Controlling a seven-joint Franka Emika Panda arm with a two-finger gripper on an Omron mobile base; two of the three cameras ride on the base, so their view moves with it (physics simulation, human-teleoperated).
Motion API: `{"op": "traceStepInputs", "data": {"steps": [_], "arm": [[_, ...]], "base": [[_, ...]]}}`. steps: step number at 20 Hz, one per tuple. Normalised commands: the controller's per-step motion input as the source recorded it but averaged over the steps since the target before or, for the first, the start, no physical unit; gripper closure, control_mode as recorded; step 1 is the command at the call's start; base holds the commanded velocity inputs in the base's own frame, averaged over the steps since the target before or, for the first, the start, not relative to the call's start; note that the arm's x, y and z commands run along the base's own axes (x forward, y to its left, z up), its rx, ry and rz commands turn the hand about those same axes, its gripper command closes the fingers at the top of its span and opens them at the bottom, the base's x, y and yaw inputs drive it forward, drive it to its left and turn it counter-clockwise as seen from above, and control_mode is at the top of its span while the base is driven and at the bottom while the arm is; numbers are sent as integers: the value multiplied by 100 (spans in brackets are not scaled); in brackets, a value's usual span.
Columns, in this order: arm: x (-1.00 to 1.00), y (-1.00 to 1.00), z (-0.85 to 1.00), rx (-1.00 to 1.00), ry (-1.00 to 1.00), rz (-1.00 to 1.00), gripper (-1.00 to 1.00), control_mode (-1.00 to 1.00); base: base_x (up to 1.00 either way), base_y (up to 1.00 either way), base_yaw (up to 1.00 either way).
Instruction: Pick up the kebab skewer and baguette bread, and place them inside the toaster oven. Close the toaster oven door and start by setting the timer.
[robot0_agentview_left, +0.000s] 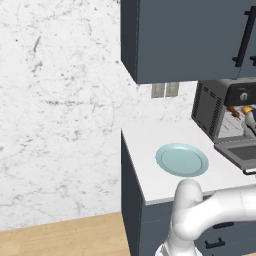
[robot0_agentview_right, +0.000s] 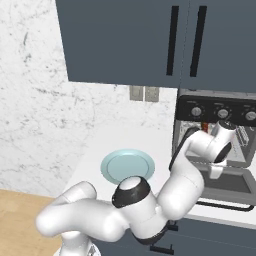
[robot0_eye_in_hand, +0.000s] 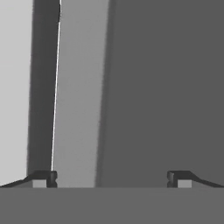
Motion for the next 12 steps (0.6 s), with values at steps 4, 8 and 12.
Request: {"op": "traceStepInputs", "data": {"steps": [4, 8, 12], "arm": [[32, 19, -1, 1, -7, -8, -100, -100], [31, 23, -7, 0, -7, -7, -100, -100], [12, 11, -7, 0, -6, -5, -100, -100]], "base": [[0, 0, 0], [0, 0, 0], [0, 0, 0]]}}
